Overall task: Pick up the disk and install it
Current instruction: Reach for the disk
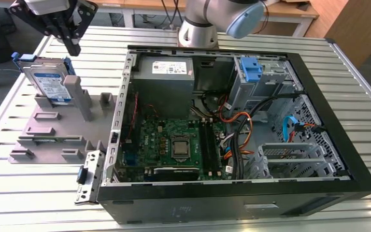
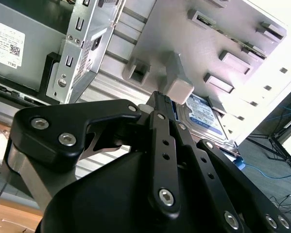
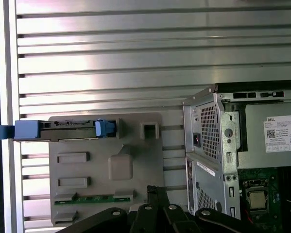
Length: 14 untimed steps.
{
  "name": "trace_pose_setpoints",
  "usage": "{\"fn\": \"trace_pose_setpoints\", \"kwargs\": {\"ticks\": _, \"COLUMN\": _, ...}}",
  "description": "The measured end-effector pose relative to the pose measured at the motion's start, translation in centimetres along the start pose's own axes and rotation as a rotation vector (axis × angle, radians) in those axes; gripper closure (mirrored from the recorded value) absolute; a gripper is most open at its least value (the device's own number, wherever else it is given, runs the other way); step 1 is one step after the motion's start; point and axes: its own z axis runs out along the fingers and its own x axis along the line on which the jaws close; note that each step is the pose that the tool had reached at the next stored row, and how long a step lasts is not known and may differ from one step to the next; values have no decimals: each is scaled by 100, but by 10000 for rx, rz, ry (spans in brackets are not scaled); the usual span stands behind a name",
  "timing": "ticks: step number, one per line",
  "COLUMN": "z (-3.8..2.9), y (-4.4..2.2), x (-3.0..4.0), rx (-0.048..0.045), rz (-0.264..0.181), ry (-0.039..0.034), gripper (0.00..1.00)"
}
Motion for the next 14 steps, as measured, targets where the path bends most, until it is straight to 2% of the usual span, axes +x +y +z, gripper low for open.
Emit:
{"fn": "trace_pose_setpoints", "kwargs": {"ticks": 11, "z": -2, "y": -10, "x": 139, "rx": 0, "rz": 0, "ry": -1, "gripper": 89}}
{"fn": "trace_pose_setpoints", "kwargs": {"ticks": 14, "z": -3, "y": -10, "x": 145, "rx": 0, "rz": -2, "ry": 0, "gripper": 89}}
